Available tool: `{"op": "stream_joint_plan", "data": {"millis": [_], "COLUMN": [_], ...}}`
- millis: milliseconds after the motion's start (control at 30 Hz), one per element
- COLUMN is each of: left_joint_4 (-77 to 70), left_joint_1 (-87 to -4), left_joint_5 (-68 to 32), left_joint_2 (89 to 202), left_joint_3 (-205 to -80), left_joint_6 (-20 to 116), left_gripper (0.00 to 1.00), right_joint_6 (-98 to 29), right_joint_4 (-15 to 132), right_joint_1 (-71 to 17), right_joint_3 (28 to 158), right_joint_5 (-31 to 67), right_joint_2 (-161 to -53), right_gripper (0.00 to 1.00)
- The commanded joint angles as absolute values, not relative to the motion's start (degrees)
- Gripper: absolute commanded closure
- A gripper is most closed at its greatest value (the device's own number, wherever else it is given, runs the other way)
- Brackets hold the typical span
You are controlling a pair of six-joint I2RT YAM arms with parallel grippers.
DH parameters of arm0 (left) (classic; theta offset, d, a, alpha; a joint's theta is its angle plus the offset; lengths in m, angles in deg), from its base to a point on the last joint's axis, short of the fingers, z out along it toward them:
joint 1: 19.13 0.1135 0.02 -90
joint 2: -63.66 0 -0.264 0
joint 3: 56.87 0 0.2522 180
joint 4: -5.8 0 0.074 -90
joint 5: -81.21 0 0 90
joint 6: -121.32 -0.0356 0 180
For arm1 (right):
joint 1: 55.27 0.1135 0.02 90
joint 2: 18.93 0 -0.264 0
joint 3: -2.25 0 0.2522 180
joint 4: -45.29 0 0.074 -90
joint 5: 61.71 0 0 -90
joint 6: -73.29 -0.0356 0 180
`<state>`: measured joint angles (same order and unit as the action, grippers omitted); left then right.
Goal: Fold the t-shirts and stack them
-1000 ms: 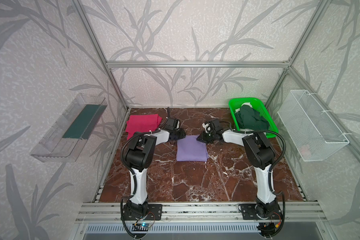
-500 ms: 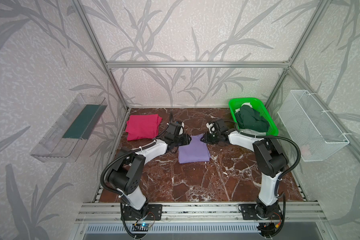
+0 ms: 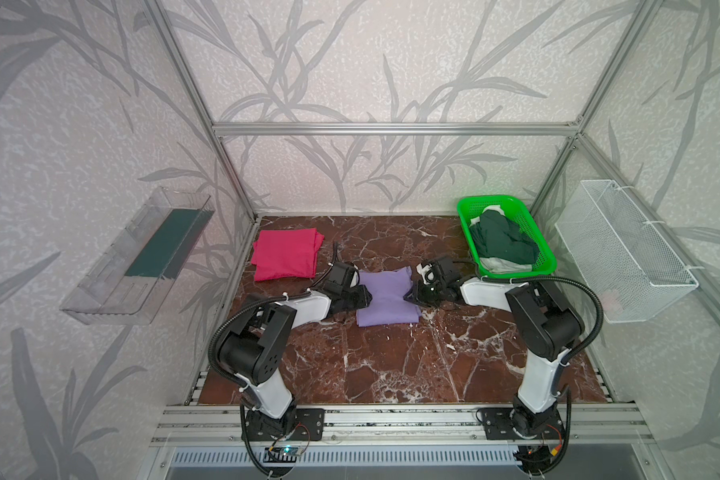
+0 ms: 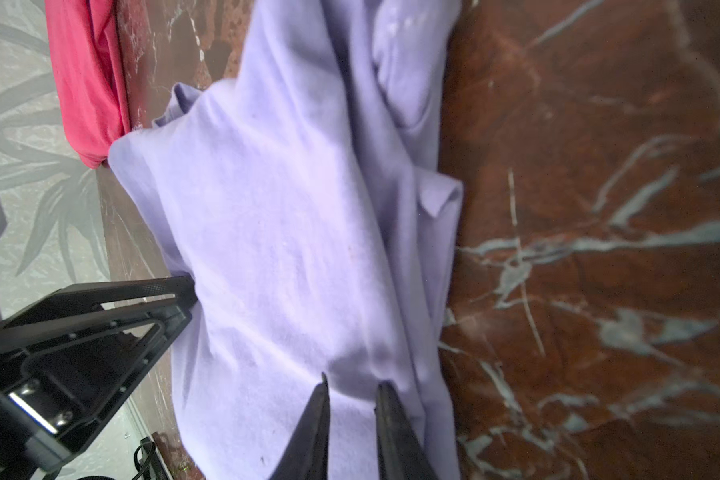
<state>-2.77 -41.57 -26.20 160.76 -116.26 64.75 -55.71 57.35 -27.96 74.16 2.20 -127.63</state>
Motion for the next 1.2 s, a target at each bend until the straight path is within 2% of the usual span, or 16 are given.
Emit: {"op": "stream_joint_plan", "data": {"millis": [0,233,567,833,1167], "left_joint_4": [-3.68,-10.40,-5.54,-0.65,-3.27], "left_joint_1": [-40.66,-45.07,-52.55,-51.57,-51.13], "left_joint_5": [-25.19,-28.33,-33.62,-31.05,-29.56], "left_joint_2": [158.19,148.62,151.18,157.08,149.17], "left_joint_3": [-114.35,-115.85,-114.33,-109.12,-103.64], "left_joint_6": [63.60,63.87,68.31,68.79,67.97], "left_gripper": [0.62,0.62,0.64,0.64,0.64], "right_joint_6": [-54.36,-54.22,-63.01,-64.26,-62.28], "right_joint_4": [61.34,67.45,55.48,52.02,57.67], "right_joint_1": [-28.16,-24.49,-18.68,-20.32,-22.17], "right_joint_3": [72.26,72.86,65.38,59.72,56.91], "right_joint_5": [5.78,8.24,1.66,3.44,4.54], "right_joint_2": [-124.55,-113.94,-117.86,-119.54,-112.99], "right_gripper": [0.77,0.76,0.76,0.76,0.76]}}
